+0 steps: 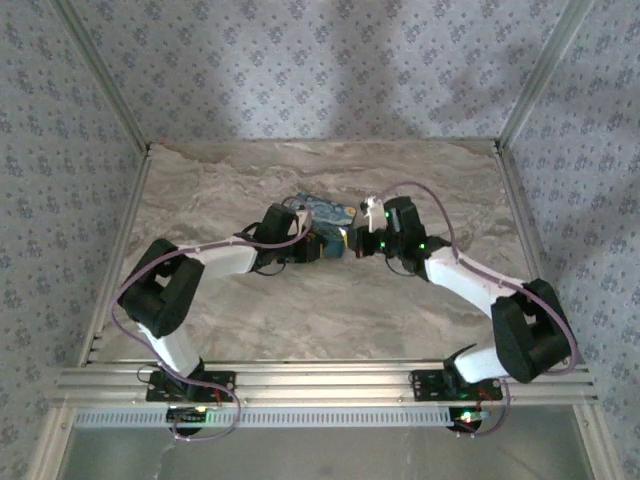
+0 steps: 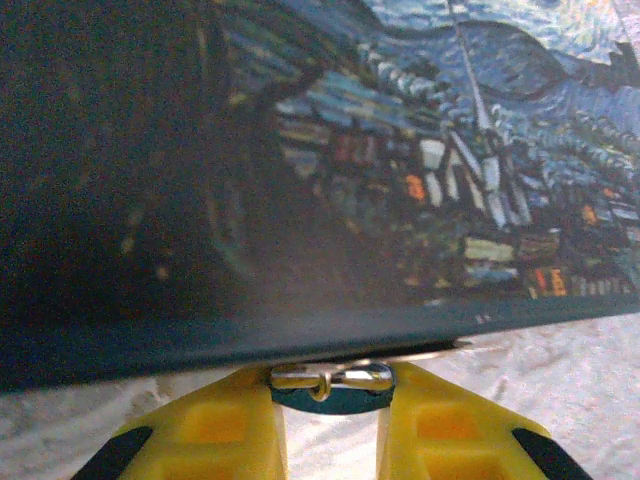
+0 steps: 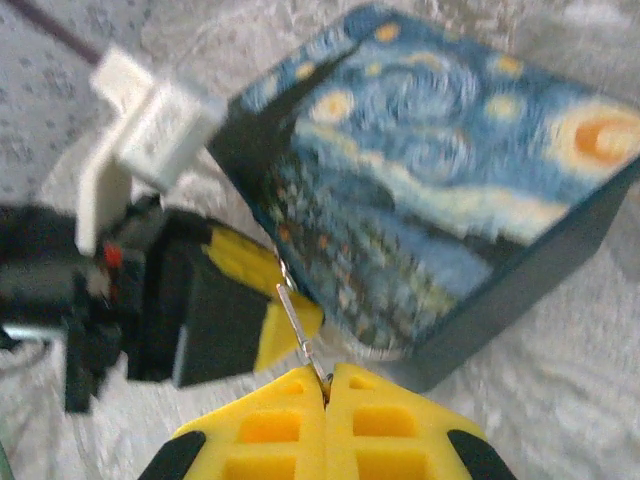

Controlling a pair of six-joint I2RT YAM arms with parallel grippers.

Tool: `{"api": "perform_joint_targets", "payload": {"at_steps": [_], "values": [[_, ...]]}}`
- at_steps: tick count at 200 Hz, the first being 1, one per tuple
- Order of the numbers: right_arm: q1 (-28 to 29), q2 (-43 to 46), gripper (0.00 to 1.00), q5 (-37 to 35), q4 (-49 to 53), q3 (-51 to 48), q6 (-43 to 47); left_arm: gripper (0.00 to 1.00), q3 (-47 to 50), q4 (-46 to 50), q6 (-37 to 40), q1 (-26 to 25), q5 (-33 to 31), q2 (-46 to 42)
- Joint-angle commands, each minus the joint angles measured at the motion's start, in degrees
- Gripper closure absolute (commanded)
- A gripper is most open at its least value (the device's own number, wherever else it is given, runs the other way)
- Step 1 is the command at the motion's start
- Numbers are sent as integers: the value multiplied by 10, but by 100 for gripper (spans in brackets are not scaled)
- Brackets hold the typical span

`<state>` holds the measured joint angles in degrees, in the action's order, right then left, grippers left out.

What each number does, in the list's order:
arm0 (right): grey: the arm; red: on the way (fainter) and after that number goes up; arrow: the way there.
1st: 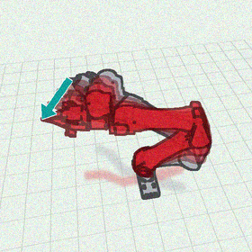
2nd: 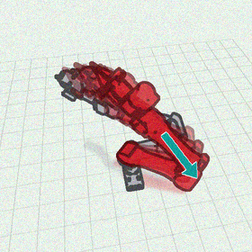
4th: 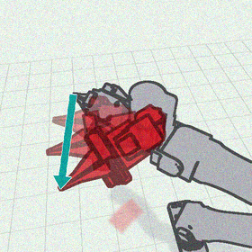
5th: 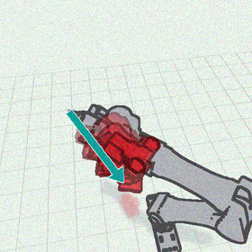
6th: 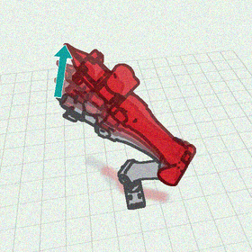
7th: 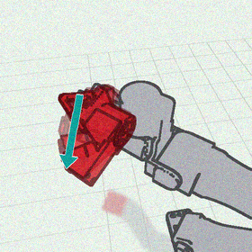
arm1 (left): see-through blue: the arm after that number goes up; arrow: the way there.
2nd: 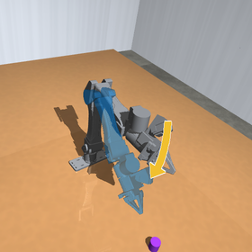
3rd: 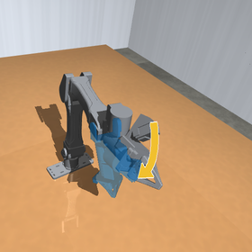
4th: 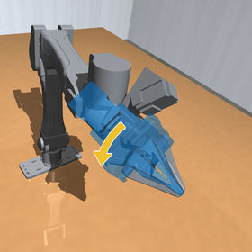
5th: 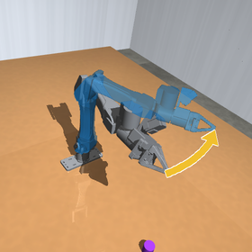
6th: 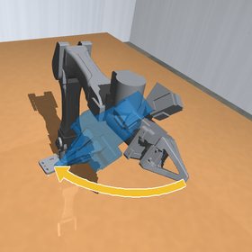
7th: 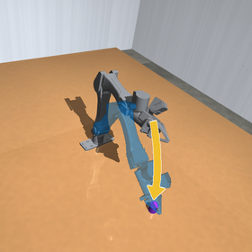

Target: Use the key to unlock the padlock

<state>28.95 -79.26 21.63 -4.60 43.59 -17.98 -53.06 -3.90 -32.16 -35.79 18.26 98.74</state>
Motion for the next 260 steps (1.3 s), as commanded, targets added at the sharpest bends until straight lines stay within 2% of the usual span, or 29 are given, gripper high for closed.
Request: {"api": "perform_joint_targets", "payload": {"at_steps": [1,59,113,171,260], "values": [[23,38,99,-45,-31,-54,26,82,-1,14,-63,-4,37,-35],[90,57,99,-141,-127,-158,39,81,-7,28,-151,-10,68,-46],[131,-5,99,-185,-205,-157,41,81,-16,39,-174,-13,75,-53],[151,-75,99,-196,-261,-135,33,81,-20,34,-193,-14,87,-53],[156,-89,99,-198,-280,-129,28,81,-18,30,-198,-14,86,-48]]}}
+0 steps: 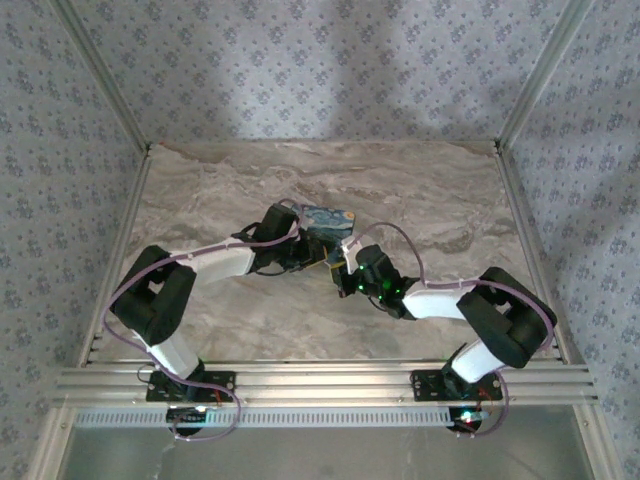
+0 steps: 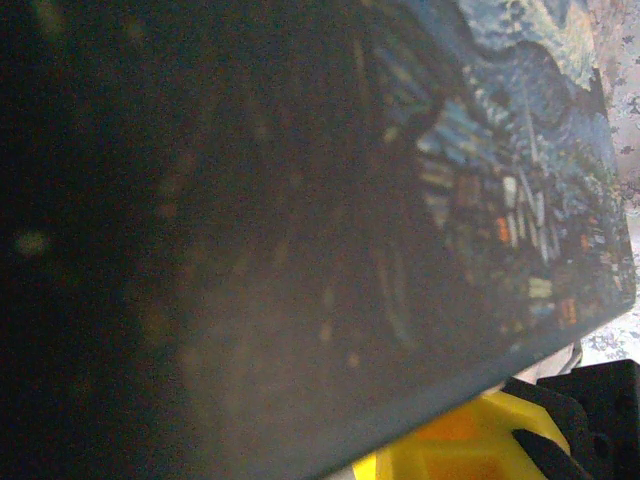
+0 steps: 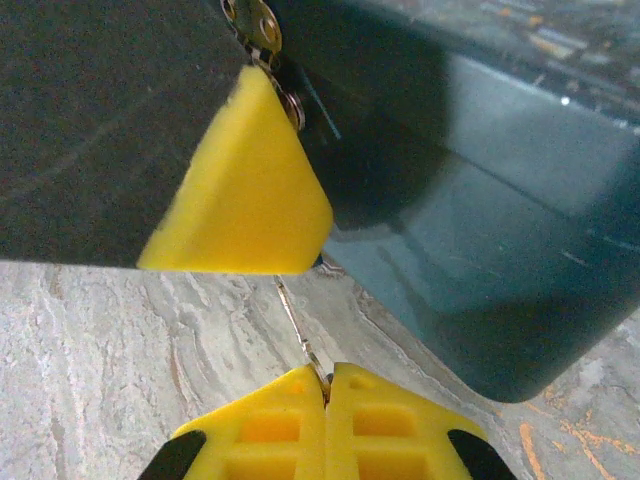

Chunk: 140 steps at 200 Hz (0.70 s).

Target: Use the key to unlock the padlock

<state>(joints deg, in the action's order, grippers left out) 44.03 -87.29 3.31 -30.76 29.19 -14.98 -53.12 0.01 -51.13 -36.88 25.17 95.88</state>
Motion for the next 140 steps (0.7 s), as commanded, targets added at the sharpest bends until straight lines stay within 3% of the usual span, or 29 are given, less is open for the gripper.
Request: {"api": "perform_joint_targets", "payload": {"at_steps": [1,140], "values": [[5,-9,99,-14,-18,16,-3,81,-17,-9,-9,-3,17,-19],[4,-14,99,-33,12,14,3,82,-14,-9,-10,-3,14,-21]]}}
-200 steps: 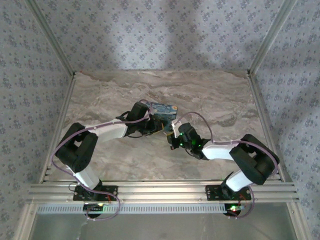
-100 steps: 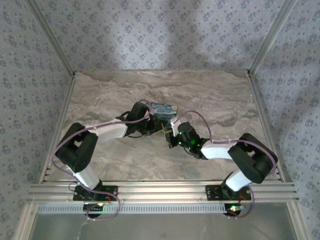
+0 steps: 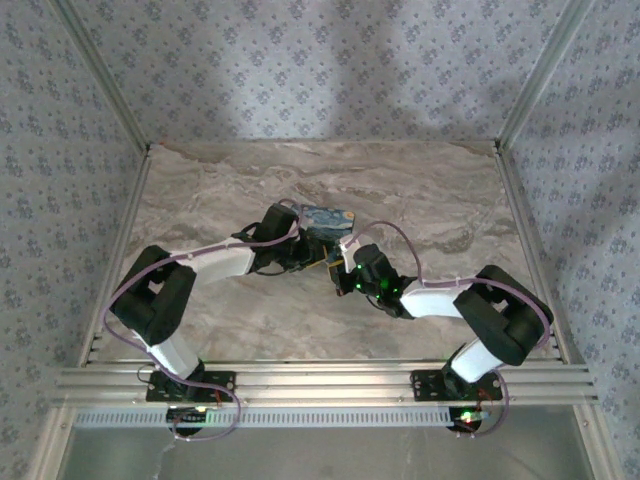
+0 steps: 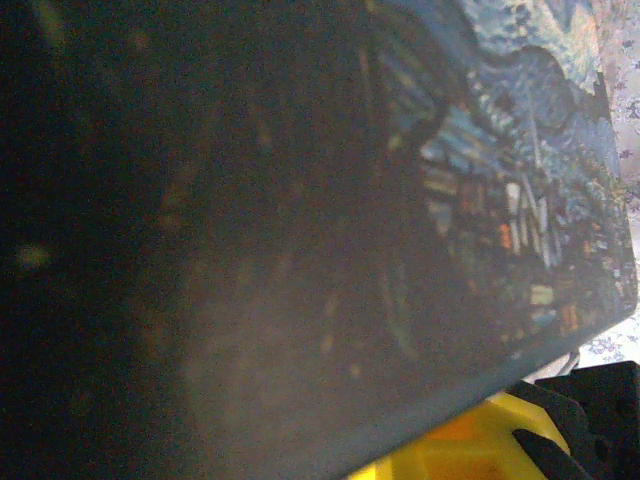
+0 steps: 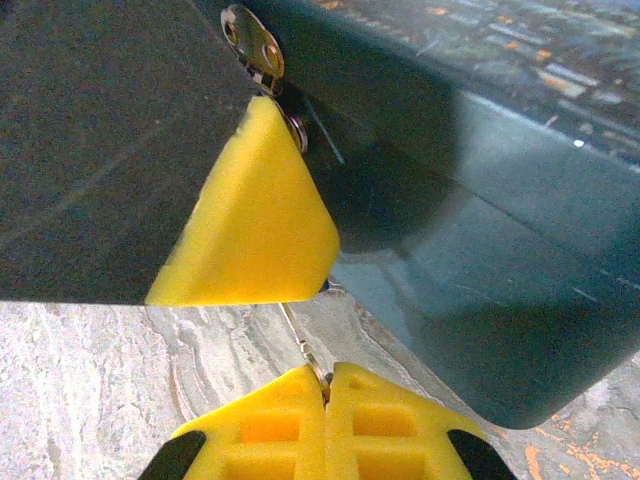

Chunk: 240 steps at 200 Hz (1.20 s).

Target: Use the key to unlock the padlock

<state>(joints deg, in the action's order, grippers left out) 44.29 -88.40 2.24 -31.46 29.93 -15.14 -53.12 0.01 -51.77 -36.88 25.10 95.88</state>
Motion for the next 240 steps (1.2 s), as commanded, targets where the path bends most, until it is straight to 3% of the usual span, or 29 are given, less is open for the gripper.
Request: {"api": "perform_joint_targets", "payload": {"at_steps": [1,240], "values": [[2,-2,99,-22,19,6,5,82,-14,-8,-4,-3,14,-21],[-7,-19,99,4,-17,0,-9,81,-9,-13,-8,-3,12,-22]]}}
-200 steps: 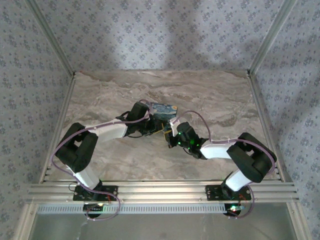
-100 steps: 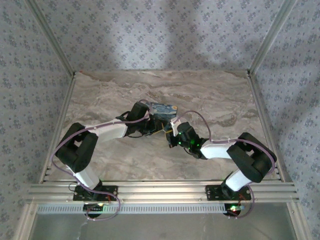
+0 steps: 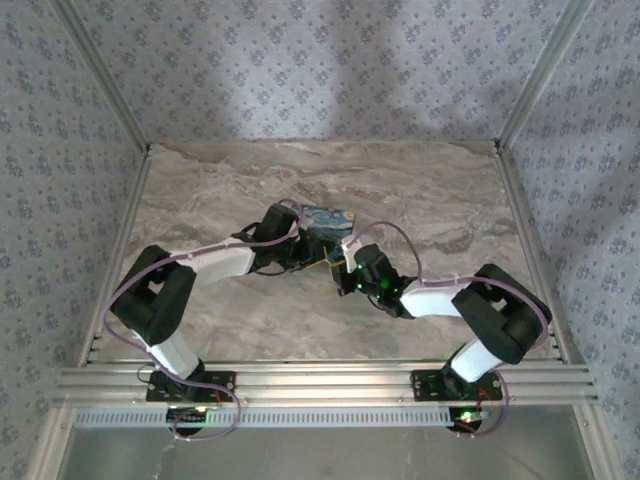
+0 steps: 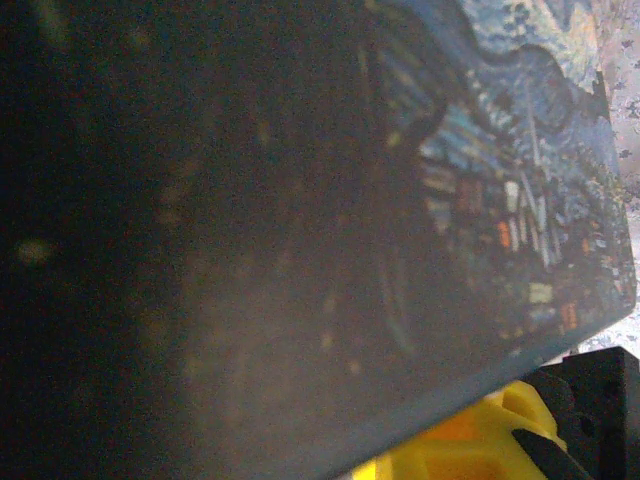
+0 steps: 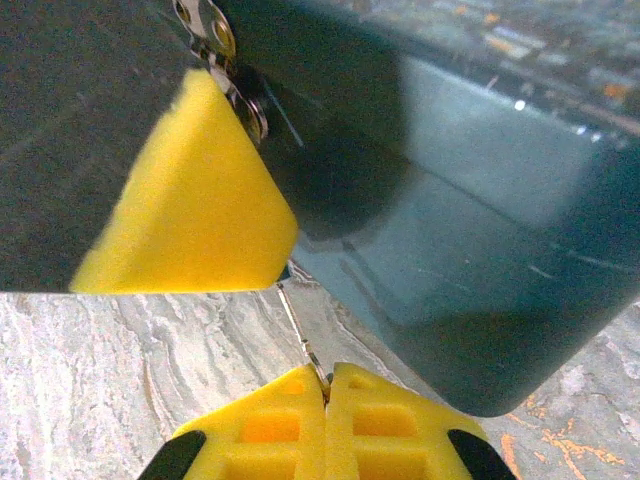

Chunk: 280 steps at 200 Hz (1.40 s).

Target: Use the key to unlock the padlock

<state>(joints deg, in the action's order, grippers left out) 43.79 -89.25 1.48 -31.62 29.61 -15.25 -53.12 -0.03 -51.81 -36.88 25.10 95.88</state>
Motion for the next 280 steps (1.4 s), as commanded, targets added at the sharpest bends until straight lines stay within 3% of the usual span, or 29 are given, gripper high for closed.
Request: {"api": "perform_joint_targets", "payload": {"at_steps": [1,162,280], "values": [[-2,-11,99,12,-16,3,-8,81,-9,-12,-7,-4,12,-22],[-9,-1,99,11,-44,-8,-30,81,-8,-15,-8,-3,14,-19],[-16,-23,99,50,-89,-1,-45,81,-13,-15,-8,-3,19,-16]]}}
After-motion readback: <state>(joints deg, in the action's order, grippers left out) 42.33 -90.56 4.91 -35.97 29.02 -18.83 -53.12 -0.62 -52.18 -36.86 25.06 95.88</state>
